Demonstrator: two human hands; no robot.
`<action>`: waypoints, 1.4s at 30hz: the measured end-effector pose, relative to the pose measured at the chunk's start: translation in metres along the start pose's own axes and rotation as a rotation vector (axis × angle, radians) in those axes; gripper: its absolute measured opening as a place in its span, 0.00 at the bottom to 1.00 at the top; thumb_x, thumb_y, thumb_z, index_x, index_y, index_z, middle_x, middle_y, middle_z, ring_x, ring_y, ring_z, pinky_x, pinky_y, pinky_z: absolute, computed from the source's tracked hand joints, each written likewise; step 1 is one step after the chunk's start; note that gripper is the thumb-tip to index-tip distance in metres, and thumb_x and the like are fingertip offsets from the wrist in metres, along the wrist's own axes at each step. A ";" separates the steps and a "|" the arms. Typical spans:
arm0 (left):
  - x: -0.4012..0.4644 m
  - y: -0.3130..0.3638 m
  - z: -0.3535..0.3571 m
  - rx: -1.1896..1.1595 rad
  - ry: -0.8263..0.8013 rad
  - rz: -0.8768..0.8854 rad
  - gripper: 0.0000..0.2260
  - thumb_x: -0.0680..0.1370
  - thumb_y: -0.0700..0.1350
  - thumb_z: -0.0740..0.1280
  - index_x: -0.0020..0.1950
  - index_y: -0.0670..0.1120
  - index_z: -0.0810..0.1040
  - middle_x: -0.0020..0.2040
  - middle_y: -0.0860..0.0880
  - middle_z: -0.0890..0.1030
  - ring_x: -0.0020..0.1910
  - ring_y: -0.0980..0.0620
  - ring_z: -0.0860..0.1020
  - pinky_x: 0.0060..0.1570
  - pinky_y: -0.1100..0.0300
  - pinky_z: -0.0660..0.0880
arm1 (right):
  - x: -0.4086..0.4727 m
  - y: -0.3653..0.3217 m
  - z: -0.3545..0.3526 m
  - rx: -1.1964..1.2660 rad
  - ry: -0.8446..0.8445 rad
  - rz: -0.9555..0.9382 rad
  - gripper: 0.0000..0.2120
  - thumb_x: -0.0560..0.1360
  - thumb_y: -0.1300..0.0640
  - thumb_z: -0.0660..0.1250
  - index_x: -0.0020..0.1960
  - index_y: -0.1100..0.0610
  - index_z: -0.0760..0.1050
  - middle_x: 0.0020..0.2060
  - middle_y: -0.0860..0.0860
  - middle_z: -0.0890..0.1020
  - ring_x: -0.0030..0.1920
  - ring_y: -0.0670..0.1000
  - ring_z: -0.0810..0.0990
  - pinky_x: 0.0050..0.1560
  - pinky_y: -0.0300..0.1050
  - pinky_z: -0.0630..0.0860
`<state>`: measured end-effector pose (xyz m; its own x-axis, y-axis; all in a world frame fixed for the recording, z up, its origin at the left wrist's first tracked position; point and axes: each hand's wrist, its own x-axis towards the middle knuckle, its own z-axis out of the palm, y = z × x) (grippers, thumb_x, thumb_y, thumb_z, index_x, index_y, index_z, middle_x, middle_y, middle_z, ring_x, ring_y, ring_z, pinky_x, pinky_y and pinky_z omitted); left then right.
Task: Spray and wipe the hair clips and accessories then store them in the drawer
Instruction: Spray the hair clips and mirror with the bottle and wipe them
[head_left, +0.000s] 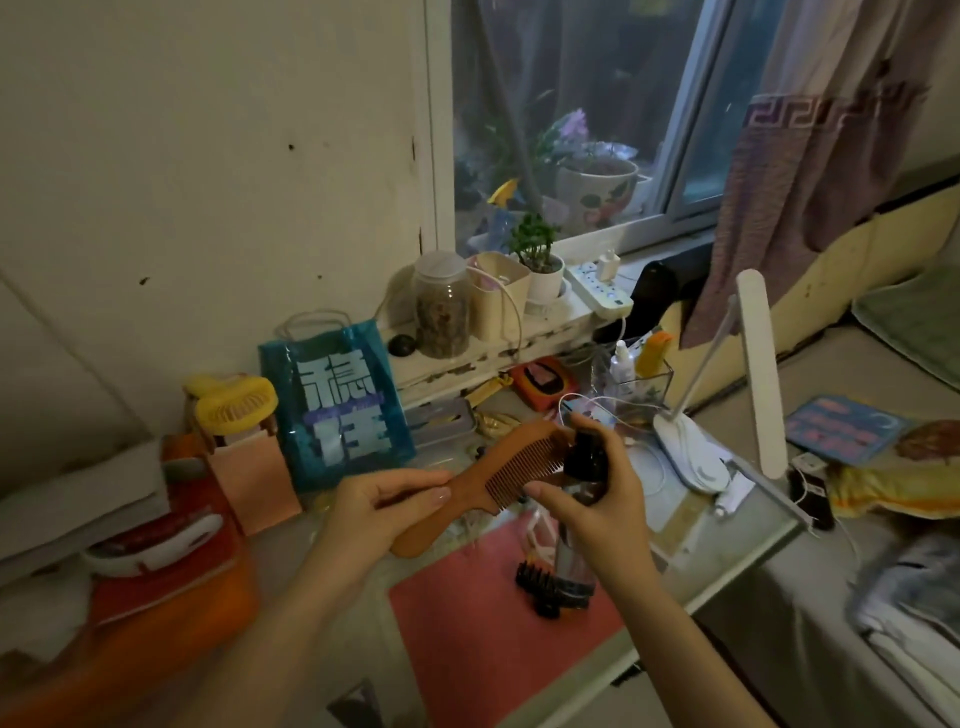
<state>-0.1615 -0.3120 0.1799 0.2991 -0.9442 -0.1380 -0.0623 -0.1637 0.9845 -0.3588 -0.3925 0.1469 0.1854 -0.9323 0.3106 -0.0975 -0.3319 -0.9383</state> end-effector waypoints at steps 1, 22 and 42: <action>0.008 -0.007 0.013 -0.015 0.009 -0.032 0.09 0.71 0.39 0.71 0.49 0.50 0.84 0.44 0.53 0.85 0.41 0.57 0.83 0.35 0.71 0.75 | 0.005 0.012 -0.008 -0.014 -0.001 0.016 0.33 0.63 0.57 0.78 0.65 0.52 0.70 0.53 0.38 0.78 0.56 0.42 0.78 0.55 0.40 0.77; 0.095 -0.163 0.275 0.177 0.014 -0.368 0.18 0.67 0.38 0.76 0.48 0.59 0.78 0.49 0.53 0.80 0.49 0.57 0.80 0.48 0.67 0.75 | 0.048 0.249 -0.168 -0.197 -0.045 0.643 0.33 0.63 0.64 0.77 0.62 0.47 0.68 0.48 0.43 0.80 0.44 0.43 0.82 0.52 0.50 0.79; 0.159 -0.218 0.298 0.712 -0.072 -0.295 0.18 0.70 0.44 0.72 0.59 0.54 0.78 0.53 0.55 0.76 0.55 0.55 0.73 0.55 0.58 0.73 | 0.055 0.302 -0.183 -0.107 -0.022 0.748 0.29 0.66 0.61 0.76 0.62 0.50 0.69 0.55 0.46 0.79 0.53 0.48 0.80 0.57 0.49 0.77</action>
<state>-0.3844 -0.5115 -0.0888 0.3375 -0.8454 -0.4141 -0.5943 -0.5325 0.6027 -0.5575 -0.5705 -0.0913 0.0520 -0.9119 -0.4072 -0.2996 0.3747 -0.8774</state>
